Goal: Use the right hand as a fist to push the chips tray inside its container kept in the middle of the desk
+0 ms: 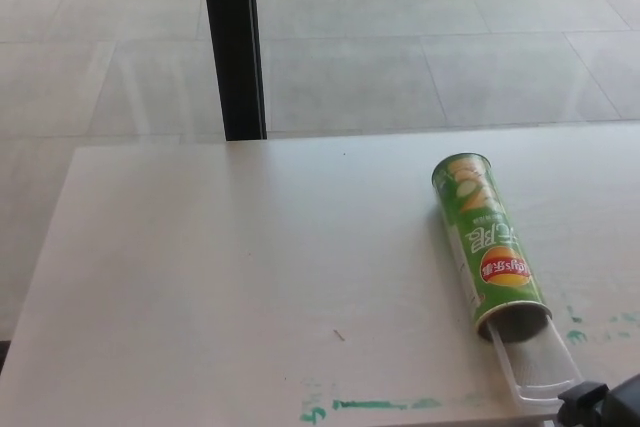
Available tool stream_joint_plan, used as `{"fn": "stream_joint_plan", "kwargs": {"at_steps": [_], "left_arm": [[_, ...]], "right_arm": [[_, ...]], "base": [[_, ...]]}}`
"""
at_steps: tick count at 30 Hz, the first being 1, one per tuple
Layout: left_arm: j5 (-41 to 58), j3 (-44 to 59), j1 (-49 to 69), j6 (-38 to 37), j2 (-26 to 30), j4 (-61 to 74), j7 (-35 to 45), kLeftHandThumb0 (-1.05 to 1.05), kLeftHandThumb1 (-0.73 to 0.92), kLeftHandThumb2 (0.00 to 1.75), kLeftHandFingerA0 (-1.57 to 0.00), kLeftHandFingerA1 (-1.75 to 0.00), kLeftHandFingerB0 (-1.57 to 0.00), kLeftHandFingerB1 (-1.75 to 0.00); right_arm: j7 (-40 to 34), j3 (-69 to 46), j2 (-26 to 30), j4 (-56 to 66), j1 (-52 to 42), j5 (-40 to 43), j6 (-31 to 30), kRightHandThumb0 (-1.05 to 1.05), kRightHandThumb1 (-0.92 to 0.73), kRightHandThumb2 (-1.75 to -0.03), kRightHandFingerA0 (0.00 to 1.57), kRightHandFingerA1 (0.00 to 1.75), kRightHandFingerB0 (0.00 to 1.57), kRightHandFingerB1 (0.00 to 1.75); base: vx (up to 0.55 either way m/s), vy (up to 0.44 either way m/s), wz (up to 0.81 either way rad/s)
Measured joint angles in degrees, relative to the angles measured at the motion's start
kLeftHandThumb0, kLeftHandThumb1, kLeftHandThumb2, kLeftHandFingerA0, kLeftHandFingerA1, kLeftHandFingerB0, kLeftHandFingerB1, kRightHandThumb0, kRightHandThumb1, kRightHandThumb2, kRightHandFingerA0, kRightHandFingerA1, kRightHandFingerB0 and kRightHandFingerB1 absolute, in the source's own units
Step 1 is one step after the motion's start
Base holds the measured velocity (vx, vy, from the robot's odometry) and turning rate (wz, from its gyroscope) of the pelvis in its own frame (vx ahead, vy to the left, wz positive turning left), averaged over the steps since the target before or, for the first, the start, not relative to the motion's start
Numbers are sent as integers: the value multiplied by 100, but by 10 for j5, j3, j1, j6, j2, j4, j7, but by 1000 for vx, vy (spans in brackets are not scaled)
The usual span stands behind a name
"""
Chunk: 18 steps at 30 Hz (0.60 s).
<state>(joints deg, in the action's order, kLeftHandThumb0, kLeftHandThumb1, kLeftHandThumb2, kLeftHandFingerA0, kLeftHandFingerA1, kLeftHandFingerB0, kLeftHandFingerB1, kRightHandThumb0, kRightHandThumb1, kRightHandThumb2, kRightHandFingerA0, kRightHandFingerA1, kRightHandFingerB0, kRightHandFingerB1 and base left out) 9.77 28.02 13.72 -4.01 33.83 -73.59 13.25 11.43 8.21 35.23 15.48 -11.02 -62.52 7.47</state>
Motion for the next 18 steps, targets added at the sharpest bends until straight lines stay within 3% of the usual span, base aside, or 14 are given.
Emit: {"fn": "stream_joint_plan", "kwargs": {"at_steps": [3,4,5,6,8,9,10,11,13,14,18], "left_arm": [[0,-4,0,0,1,1,1,-105,90,103,-39,-130,-24,-104],[0,-6,0,0,1,0,1,-105,69,134,-48,-104,-30,-86],[0,-6,-1,0,1,-2,1,-105,68,134,-50,-105,-33,-87],[0,-6,0,0,1,-2,1,-105,91,100,-41,-132,-29,-107],[0,-7,-1,-1,1,-4,1,-105,92,100,-42,-133,-27,-104],[0,-8,-1,-1,1,-4,1,-105,92,103,-48,-118,-25,-91],[0,-8,-1,-1,2,-4,1,-105,92,103,-48,-118,-25,-91],[0,-9,-2,-1,2,-4,1,-105,92,101,-37,-128,-24,-101],[1,-6,-1,-1,2,-5,1,-105,92,101,-37,-128,-24,-101],[1,-5,-1,-1,2,-5,1,-105,92,104,-38,-128,-24,-102],[0,-10,3,-2,2,-5,1,-105,92,105,-42,-130,-27,-105]], "right_arm": [[-5,4,-3,-14,4,0,-1,-73,-89,-67,83,137,53,45],[-7,6,-5,-19,7,0,-1,-73,-89,-68,82,135,53,45],[-9,8,-7,-26,12,0,-2,-74,-90,-69,83,135,53,45],[-10,10,-9,-32,17,0,-2,-75,-90,-69,83,136,51,44],[-13,17,-16,-48,34,0,-3,-76,-92,-67,83,137,52,45],[-15,19,-18,-55,41,0,-4,-77,-91,-70,82,139,50,45],[-16,21,-20,-61,47,0,-5,-77,-91,-70,82,139,50,45],[-18,24,-21,-66,52,0,-6,-77,-92,-69,82,137,52,44],[-18,27,-26,-73,63,0,-10,-77,-92,-69,82,137,52,44],[-18,28,-29,-76,68,-1,-13,-74,-90,-68,85,123,52,45],[-14,27,-46,-83,89,4,-26,-72,-89,-68,87,133,53,45]], "base": [[0,0,0],[0,0,0],[0,0,0],[0,0,0],[0,0,0],[0,0,0],[0,0,0],[0,0,0],[0,0,0],[0,0,0],[0,0,0]]}}
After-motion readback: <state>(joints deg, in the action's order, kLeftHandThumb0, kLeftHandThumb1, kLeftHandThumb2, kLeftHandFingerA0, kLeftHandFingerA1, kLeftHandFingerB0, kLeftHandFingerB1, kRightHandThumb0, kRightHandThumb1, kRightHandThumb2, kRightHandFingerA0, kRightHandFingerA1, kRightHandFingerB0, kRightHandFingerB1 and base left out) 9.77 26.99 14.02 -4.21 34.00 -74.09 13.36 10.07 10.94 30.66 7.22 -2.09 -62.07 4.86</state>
